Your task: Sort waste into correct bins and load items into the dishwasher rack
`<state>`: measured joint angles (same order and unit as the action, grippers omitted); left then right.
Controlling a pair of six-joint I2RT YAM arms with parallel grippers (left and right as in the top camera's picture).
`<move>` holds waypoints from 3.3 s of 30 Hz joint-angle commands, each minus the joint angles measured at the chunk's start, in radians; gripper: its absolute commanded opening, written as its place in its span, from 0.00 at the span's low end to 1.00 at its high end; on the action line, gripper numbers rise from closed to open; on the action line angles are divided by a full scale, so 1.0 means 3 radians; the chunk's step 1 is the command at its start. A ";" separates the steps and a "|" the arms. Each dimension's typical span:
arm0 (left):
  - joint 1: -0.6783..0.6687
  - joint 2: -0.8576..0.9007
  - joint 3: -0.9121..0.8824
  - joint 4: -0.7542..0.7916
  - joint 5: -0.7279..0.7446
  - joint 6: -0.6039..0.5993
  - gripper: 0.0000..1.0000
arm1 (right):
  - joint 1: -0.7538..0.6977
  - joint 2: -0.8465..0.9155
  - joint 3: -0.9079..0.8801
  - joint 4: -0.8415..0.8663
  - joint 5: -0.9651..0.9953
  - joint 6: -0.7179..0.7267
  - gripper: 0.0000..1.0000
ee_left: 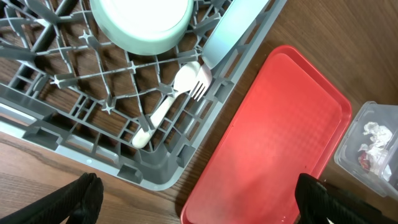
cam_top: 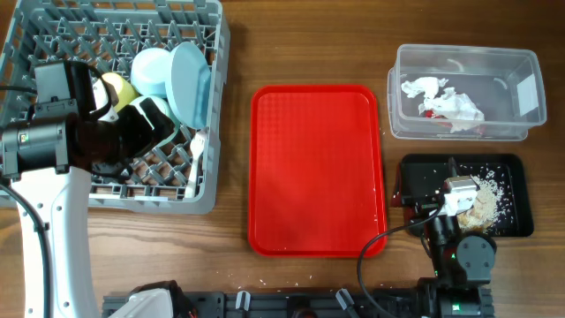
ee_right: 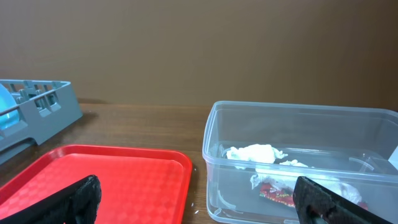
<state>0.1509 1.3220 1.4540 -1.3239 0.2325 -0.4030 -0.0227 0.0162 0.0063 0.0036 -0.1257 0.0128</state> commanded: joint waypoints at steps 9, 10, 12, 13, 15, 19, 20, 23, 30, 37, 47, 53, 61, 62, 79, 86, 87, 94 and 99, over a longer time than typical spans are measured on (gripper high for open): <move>0.0015 -0.0167 -0.0005 -0.0001 -0.0083 0.0019 1.00 | -0.0017 -0.0042 -0.0004 0.0008 0.0057 -0.0042 1.00; 0.0010 -0.0243 -0.0038 0.0027 -0.0112 0.0018 1.00 | -0.0017 -0.0042 -0.0004 0.0009 0.0057 -0.0041 1.00; 0.0006 -0.0394 -0.0179 0.0094 -0.0155 0.0020 1.00 | -0.0017 -0.0042 -0.0004 0.0008 0.0057 -0.0041 1.00; 0.0006 -0.0506 -0.0310 0.0140 -0.0202 0.0019 1.00 | -0.0017 -0.0042 -0.0004 0.0008 0.0057 -0.0041 1.00; 0.0006 -0.0732 -0.0646 0.0315 -0.0210 0.0019 1.00 | -0.0017 -0.0042 -0.0004 0.0008 0.0057 -0.0041 1.00; 0.0005 -0.1340 -0.1817 0.1222 -0.0130 0.0015 1.00 | -0.0017 -0.0042 -0.0004 0.0008 0.0057 -0.0041 1.00; 0.0005 -0.1508 -0.2143 0.1470 -0.0128 0.0013 1.00 | -0.0017 -0.0042 -0.0004 0.0009 0.0057 -0.0041 1.00; 0.0006 -0.2015 -0.2955 0.1874 -0.0134 0.0006 1.00 | -0.0017 -0.0042 -0.0004 0.0008 0.0057 -0.0041 1.00; 0.0005 -0.2700 -0.3755 0.2164 -0.0144 0.0009 1.00 | -0.0017 -0.0042 -0.0004 0.0009 0.0057 -0.0042 1.00; -0.0072 -0.3198 -0.4317 0.3221 0.0100 0.0111 1.00 | -0.0017 -0.0042 -0.0004 0.0008 0.0057 -0.0042 1.00; -0.0272 -0.3830 -0.4735 0.4241 -0.0126 0.0284 1.00 | -0.0017 -0.0042 -0.0004 0.0009 0.0057 -0.0041 1.00; -0.0272 -0.4187 -0.4827 0.4285 -0.0146 0.0384 1.00 | -0.0017 -0.0042 -0.0004 0.0008 0.0057 -0.0042 1.00; -0.0272 -0.4396 -0.4827 0.4336 -0.0148 0.0538 1.00 | -0.0017 -0.0042 -0.0004 0.0008 0.0057 -0.0041 1.00; -0.0272 -0.4396 -0.4827 0.4337 -0.0156 0.0538 1.00 | -0.0017 -0.0042 -0.0004 0.0008 0.0057 -0.0041 1.00; -0.0272 -0.4396 -0.4827 0.4325 -0.0159 0.0535 1.00 | -0.0017 -0.0042 -0.0004 0.0008 0.0057 -0.0041 1.00; -0.0272 -0.4393 -0.4827 0.4217 -0.0159 0.0537 1.00 | -0.0017 -0.0042 -0.0004 0.0008 0.0057 -0.0042 1.00; -0.0272 -0.4393 -0.4827 0.4217 -0.0159 0.0535 1.00 | -0.0017 -0.0042 -0.0004 0.0008 0.0057 -0.0041 1.00; -0.0272 -0.4395 -0.4827 0.4215 -0.0159 0.0535 1.00 | -0.0017 -0.0042 -0.0004 0.0008 0.0057 -0.0041 1.00; -0.0272 -0.4395 -0.4827 0.4217 -0.0159 0.0537 1.00 | -0.0017 -0.0042 -0.0004 0.0008 0.0057 -0.0041 1.00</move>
<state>0.0700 0.0139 0.0151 -0.0597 0.1978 -0.2634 -0.0227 0.0128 0.0063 0.0013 -0.1223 0.0128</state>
